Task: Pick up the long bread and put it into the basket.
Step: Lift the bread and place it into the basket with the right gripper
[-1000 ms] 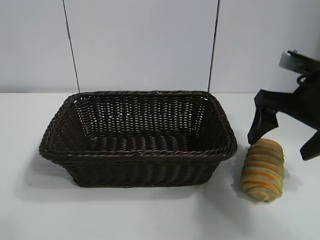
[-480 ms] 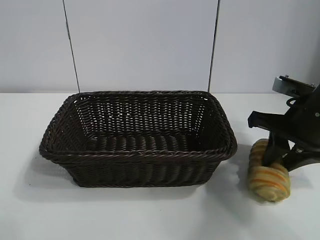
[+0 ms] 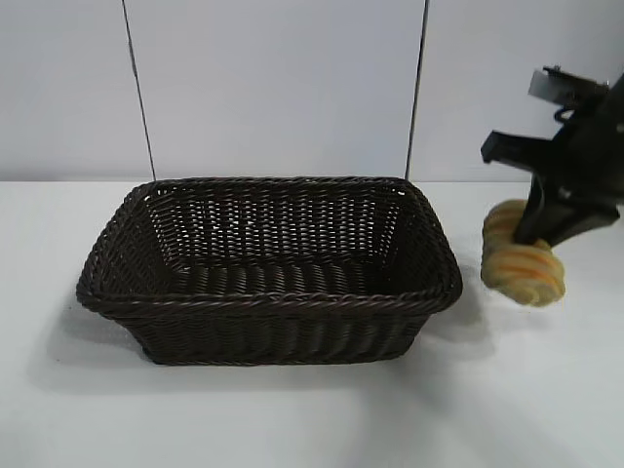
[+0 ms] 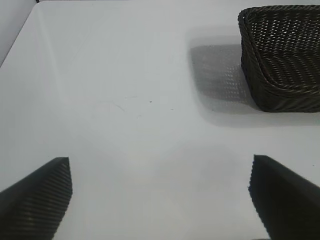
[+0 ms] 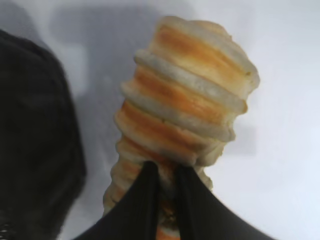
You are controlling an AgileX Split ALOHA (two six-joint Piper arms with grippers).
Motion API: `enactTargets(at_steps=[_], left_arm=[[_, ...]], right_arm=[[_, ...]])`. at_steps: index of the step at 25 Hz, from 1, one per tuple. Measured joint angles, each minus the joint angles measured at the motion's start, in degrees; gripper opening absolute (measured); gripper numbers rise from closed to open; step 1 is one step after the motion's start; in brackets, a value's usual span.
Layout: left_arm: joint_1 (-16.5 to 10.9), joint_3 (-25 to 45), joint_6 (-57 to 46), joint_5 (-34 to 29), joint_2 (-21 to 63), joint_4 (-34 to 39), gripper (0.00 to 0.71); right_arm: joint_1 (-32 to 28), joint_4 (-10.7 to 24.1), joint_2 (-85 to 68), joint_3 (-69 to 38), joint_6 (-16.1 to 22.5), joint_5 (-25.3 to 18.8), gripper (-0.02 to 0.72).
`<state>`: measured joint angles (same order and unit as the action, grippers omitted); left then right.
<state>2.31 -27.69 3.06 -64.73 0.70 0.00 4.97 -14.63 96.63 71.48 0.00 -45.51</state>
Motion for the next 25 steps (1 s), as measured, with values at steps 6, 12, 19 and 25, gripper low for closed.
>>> enactTargets(at_steps=[6, 12, 19, 25], left_arm=[[0.0, 0.0, 0.0, 0.0, 0.0, 0.0, 0.694], [0.0, 0.0, 0.0, 0.0, 0.0, 0.0, 0.694], [0.0, 0.0, 0.0, 0.0, 0.0, 0.0, 0.694], [0.0, 0.0, 0.0, 0.0, 0.0, 0.0, 0.694]], right_arm=[[9.3, 0.2, 1.8, 6.3, 1.2, -0.2, 0.074], [18.2, 1.8, 9.2, 15.3, -3.5, -1.7, 0.074], [24.4, 3.3, 15.5, 20.5, -43.2, -2.2, 0.072], [24.9, 2.0, 19.9, 21.1, -51.6, 0.2, 0.072]])
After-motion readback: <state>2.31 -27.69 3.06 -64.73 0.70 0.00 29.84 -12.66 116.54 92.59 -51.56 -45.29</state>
